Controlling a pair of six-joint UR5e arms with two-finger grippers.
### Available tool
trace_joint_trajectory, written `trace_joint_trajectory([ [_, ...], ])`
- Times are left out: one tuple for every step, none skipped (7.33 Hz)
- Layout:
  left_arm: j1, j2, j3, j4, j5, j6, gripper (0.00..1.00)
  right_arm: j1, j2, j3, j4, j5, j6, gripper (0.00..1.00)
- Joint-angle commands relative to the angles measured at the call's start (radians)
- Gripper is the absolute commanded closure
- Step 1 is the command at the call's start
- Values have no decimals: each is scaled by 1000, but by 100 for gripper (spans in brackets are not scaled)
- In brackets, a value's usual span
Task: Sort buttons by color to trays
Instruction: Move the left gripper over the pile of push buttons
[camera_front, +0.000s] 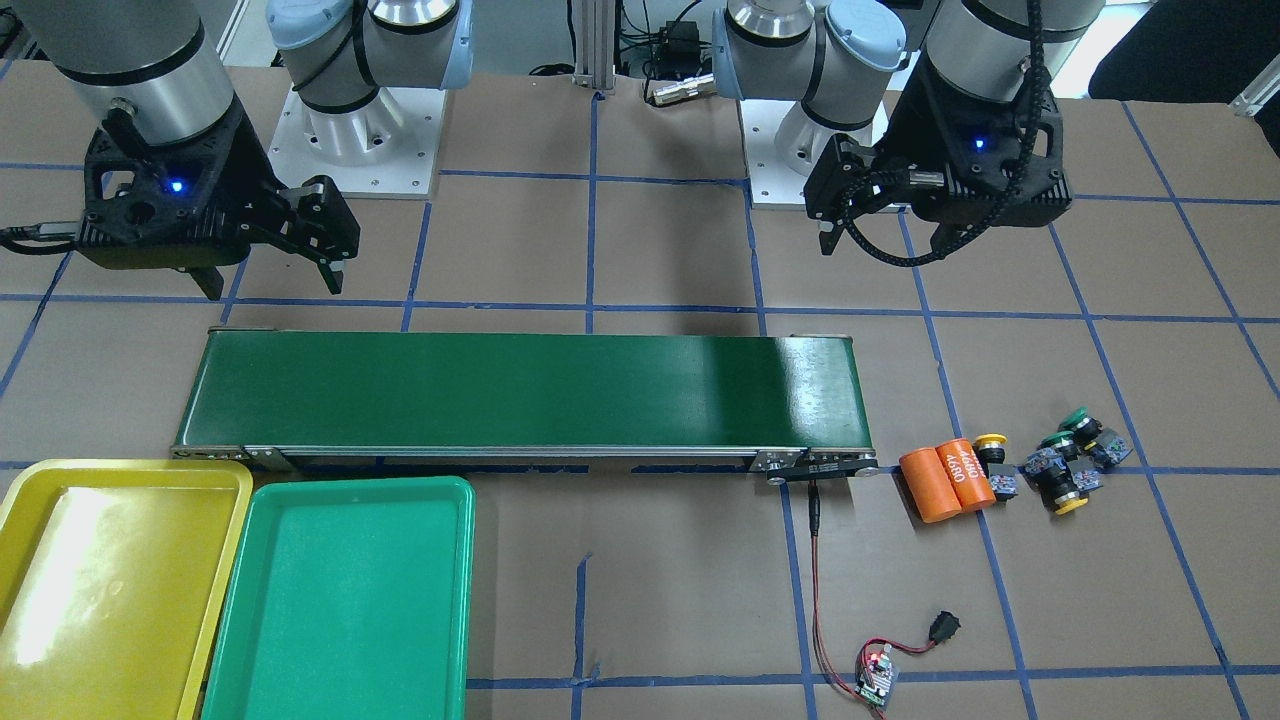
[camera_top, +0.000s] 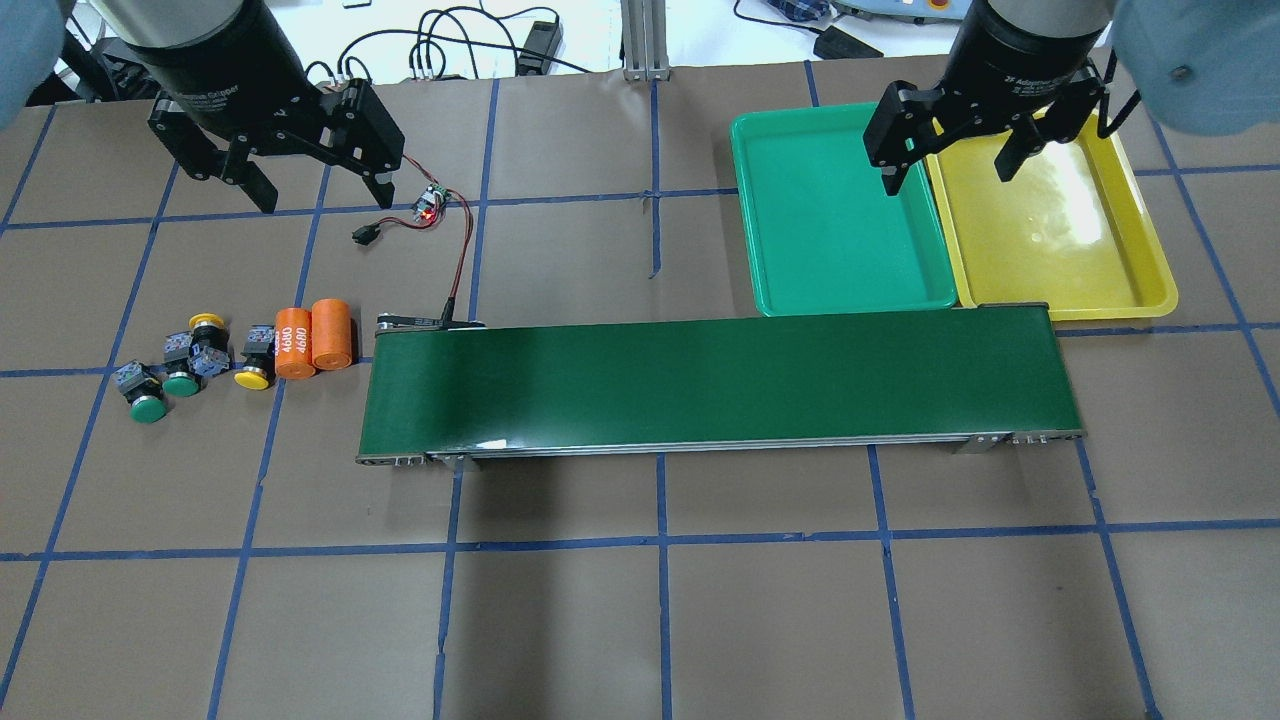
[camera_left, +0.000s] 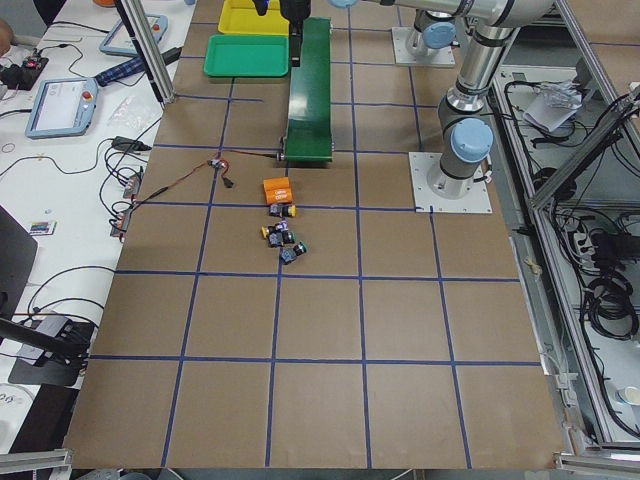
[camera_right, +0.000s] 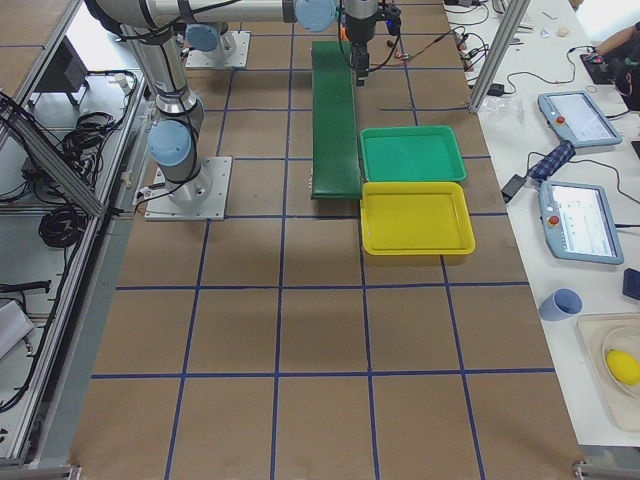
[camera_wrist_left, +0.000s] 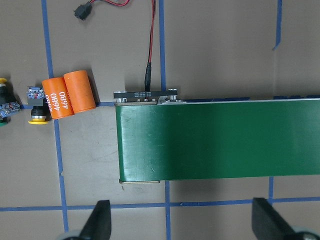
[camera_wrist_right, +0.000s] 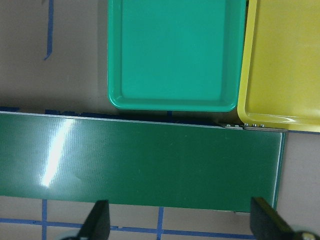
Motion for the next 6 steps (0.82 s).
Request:
trace_joint_trajectory([
  [0, 2, 0, 0, -1, 0, 0, 1, 0, 0, 0, -4, 2, 0],
  [0, 0, -2, 0, -1, 0, 0, 1, 0, 0, -2, -7, 3, 0],
  [1, 3, -6, 0, 6, 11, 0, 1, 0, 0, -2, -4, 5, 0],
  [14, 3, -15, 0, 6, 12, 0, 1, 0, 0, -2, -4, 5, 0],
  [37, -6, -21, 2, -1, 24, 0, -1, 0, 0, 1, -2, 5, 0],
  [63, -21, -25, 2, -3, 59, 0, -1, 0, 0, 3, 1, 5, 0],
])
